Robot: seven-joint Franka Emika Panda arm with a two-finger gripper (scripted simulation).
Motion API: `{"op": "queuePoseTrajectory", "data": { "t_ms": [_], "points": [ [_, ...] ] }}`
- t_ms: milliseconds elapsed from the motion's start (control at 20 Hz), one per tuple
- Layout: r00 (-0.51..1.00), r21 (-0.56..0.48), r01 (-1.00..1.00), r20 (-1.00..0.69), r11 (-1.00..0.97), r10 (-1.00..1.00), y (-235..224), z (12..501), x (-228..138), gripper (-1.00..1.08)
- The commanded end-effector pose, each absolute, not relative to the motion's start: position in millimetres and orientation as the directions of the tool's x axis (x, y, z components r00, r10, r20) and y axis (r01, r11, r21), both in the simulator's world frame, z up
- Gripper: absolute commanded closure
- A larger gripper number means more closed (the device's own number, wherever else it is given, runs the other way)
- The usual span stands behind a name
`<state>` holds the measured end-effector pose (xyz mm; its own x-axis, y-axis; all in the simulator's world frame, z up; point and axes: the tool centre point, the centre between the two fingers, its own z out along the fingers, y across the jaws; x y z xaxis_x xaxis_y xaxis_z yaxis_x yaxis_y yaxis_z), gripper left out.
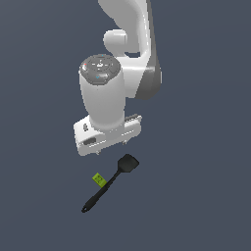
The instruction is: Pick up a designated object from a clutter of objects.
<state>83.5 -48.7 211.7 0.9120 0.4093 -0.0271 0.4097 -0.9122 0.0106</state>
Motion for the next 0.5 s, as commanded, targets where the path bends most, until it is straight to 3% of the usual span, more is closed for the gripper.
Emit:
{"op": "queuePoseTrajectory", "data": {
  "t_ms": [0,450],
  "points": [
    [0.887,0.010,0.462,-0.026,-0.887,0.462,-57,195,93,-0.92],
    [0.775,0.004,0.631,-0.017,-0.776,0.631,-86,132,121,-0.92]
  ]
}}
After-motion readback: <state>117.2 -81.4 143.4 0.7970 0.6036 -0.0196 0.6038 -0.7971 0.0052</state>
